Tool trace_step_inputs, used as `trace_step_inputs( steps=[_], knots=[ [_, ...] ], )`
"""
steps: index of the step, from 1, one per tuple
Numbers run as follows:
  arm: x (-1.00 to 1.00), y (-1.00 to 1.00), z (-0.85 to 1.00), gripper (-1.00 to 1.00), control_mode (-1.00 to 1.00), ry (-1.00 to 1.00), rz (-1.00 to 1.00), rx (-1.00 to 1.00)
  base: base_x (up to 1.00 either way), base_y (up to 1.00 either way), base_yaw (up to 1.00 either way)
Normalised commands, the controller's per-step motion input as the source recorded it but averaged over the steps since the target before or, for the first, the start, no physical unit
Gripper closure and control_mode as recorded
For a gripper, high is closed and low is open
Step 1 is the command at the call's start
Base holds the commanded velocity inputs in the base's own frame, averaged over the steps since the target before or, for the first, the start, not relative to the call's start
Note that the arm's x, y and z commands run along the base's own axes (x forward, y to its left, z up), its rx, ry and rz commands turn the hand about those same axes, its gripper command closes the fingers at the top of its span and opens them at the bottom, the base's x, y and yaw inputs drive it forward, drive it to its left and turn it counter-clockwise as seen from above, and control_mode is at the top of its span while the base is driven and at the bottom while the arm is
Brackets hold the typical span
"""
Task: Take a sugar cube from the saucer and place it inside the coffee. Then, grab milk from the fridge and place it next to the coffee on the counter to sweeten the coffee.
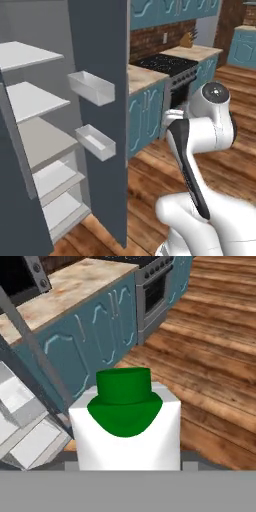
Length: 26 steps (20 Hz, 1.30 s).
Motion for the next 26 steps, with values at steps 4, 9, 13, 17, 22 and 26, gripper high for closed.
trace_step_inputs(
  steps=[4,9,13,17,22,26],
  knots=[
    [0.00,0.00,0.00,1.00,1.00,0.00,0.00,0.00,0.20,-0.75,-0.56],
    [0.00,0.00,0.00,1.00,1.00,0.00,0.00,0.00,0.64,-0.94,-0.36],
    [0.00,0.00,0.00,1.00,1.00,0.00,0.00,0.00,1.00,-1.00,-0.10],
    [0.00,0.00,0.00,1.00,1.00,0.00,0.00,0.00,1.00,-1.00,0.00],
    [0.00,0.00,0.00,1.00,1.00,0.00,0.00,0.00,0.99,-0.95,-0.10],
    [0.00,0.00,0.00,1.00,1.00,0.00,0.00,0.00,0.60,-0.51,-0.53]
  ],
)
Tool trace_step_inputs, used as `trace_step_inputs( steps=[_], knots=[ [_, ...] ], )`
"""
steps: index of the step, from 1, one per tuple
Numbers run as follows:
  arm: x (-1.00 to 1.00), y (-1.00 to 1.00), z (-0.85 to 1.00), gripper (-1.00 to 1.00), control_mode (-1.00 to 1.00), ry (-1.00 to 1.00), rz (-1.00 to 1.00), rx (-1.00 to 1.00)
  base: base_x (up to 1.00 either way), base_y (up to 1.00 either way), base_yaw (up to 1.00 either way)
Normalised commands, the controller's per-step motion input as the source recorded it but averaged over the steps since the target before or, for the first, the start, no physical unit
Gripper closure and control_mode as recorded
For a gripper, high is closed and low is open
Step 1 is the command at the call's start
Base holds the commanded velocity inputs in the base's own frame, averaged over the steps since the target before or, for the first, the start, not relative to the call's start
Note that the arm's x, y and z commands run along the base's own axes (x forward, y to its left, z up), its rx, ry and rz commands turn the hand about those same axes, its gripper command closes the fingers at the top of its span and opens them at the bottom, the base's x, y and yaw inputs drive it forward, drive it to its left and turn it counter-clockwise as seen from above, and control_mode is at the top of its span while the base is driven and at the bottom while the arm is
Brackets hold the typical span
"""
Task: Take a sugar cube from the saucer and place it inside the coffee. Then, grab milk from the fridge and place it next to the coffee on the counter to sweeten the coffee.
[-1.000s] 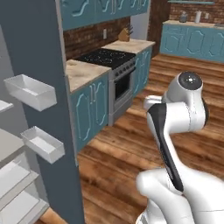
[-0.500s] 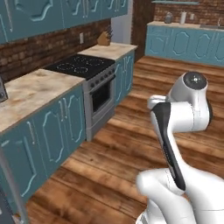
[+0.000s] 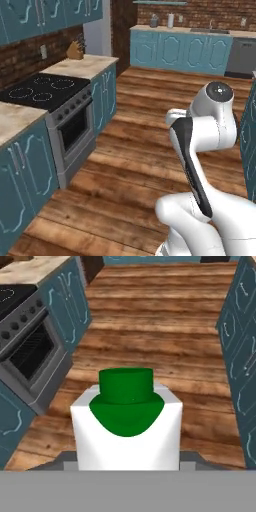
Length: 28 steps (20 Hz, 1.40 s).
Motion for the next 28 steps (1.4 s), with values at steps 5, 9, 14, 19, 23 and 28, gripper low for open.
trace_step_inputs(
  steps=[5,9,14,19,23,28],
  knots=[
    [0.00,0.00,0.00,1.00,1.00,0.00,0.00,0.00,0.40,-0.28,-0.66],
    [0.00,0.00,0.00,1.00,1.00,0.00,0.00,0.00,0.86,-0.04,-0.52],
    [0.00,0.00,0.00,1.00,1.00,0.00,0.00,0.00,1.00,0.00,-0.28],
    [0.00,0.00,0.00,1.00,1.00,0.00,0.00,0.00,1.00,0.00,-0.19],
    [0.00,0.00,0.00,1.00,1.00,0.00,0.00,0.00,1.00,-0.03,-0.08],
    [0.00,0.00,0.00,1.00,1.00,0.00,0.00,0.00,1.00,-0.20,-0.01]
  ],
)
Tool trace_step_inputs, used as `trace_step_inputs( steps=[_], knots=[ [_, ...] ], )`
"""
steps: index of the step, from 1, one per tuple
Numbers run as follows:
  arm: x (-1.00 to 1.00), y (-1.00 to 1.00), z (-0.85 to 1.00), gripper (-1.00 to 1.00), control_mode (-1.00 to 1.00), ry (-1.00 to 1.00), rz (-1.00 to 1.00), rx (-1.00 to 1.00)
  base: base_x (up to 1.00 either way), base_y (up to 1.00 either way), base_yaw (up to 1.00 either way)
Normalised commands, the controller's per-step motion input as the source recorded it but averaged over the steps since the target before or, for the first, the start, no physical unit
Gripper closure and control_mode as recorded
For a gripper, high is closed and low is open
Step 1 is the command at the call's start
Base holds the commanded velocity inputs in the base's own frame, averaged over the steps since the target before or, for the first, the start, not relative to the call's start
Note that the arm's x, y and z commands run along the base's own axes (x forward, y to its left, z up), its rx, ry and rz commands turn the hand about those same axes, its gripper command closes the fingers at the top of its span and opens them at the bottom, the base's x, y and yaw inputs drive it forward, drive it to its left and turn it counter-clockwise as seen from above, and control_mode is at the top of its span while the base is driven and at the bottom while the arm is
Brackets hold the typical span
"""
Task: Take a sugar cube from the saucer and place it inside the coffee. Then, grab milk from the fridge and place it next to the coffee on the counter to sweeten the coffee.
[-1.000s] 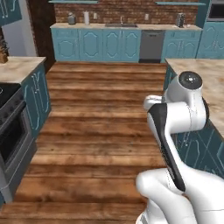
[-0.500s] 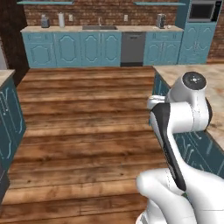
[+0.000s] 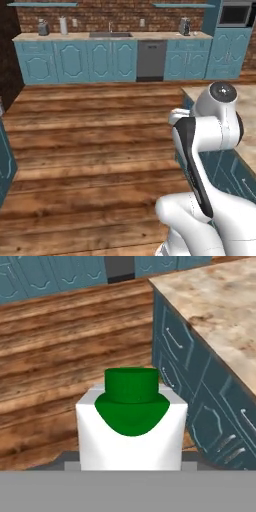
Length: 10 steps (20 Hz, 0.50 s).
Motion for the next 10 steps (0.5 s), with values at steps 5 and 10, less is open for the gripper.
trace_step_inputs(
  steps=[5,10],
  knots=[
    [0.00,0.00,0.00,1.00,1.00,0.00,0.00,0.00,1.00,-0.27,0.00],
    [0.00,0.00,0.00,1.00,1.00,0.00,0.00,0.00,1.00,-0.30,0.00]
  ],
)
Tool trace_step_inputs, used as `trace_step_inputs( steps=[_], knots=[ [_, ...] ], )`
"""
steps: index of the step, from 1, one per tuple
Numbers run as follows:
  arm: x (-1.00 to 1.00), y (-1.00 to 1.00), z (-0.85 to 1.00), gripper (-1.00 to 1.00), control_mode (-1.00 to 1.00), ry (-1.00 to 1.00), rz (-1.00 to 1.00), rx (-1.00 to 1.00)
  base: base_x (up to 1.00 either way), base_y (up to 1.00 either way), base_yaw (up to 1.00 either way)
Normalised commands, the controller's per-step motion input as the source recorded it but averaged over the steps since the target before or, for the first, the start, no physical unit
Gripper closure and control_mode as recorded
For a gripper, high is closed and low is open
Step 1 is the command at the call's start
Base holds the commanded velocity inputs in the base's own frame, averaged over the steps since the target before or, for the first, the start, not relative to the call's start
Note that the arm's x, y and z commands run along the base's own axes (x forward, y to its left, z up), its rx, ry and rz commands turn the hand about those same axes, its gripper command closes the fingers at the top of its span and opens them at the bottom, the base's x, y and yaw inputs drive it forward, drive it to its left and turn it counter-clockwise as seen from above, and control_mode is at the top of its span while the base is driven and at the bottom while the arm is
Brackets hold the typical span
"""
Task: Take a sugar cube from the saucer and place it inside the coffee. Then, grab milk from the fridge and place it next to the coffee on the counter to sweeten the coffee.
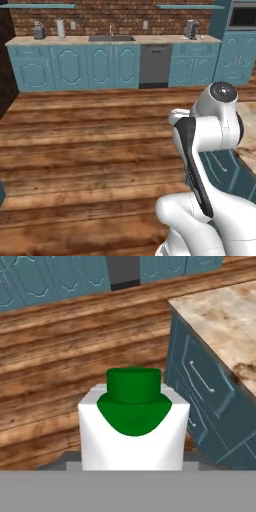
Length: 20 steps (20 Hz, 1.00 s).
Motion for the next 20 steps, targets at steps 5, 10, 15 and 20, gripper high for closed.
trace_step_inputs(
  steps=[5,10,15,20],
  knots=[
    [0.00,0.00,0.00,1.00,1.00,0.00,0.00,0.00,1.00,-0.39,0.00],
    [0.00,0.00,0.00,1.00,1.00,0.00,0.00,0.00,1.00,-0.44,0.00],
    [0.00,0.00,0.00,1.00,1.00,0.00,0.00,0.00,1.00,-0.53,-0.02],
    [0.00,0.00,0.00,1.00,1.00,0.00,0.00,0.00,1.00,-0.48,-0.11]
  ],
)
